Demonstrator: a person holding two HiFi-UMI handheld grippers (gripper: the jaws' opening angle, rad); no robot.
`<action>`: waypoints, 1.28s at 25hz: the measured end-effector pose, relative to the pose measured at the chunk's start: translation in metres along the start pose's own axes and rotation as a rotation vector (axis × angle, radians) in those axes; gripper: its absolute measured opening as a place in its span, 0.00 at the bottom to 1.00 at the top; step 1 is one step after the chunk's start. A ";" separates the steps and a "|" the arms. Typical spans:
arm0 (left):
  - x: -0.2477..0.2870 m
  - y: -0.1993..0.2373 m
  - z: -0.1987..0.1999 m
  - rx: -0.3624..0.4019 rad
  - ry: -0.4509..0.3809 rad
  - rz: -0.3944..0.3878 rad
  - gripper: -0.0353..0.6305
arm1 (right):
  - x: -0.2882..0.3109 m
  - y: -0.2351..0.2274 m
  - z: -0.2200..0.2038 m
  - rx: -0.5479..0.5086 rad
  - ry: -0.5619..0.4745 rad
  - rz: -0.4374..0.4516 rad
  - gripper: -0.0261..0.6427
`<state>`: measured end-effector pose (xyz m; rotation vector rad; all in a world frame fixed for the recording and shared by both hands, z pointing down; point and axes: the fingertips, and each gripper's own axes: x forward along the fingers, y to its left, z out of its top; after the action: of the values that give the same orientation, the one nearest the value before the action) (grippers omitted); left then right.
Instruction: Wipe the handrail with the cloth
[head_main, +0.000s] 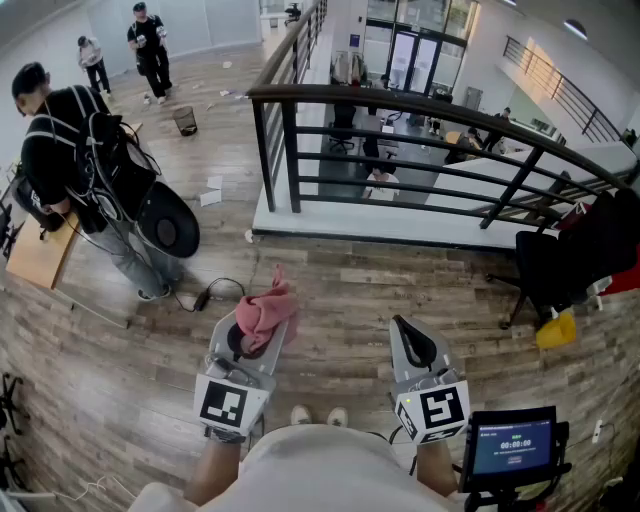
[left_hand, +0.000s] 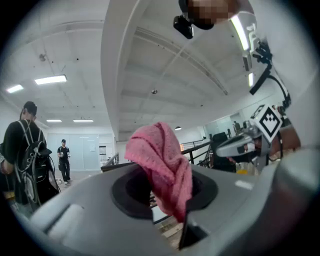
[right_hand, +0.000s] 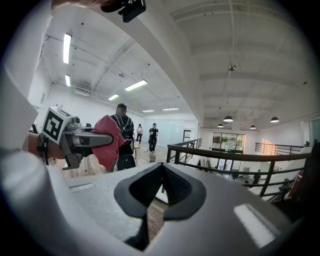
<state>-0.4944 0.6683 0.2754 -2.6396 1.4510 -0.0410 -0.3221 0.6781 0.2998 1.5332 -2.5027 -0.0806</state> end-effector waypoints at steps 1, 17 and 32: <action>0.000 -0.001 0.001 -0.003 -0.002 -0.001 0.24 | 0.000 0.000 0.001 0.004 -0.003 0.001 0.04; -0.003 -0.013 -0.003 0.021 0.043 0.022 0.24 | -0.006 0.001 0.001 0.007 -0.042 0.028 0.04; 0.024 -0.062 0.007 0.035 0.041 0.050 0.24 | -0.013 -0.034 -0.009 0.047 -0.036 0.106 0.04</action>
<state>-0.4287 0.6817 0.2749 -2.5884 1.5138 -0.1145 -0.2852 0.6743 0.3019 1.4255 -2.6271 -0.0342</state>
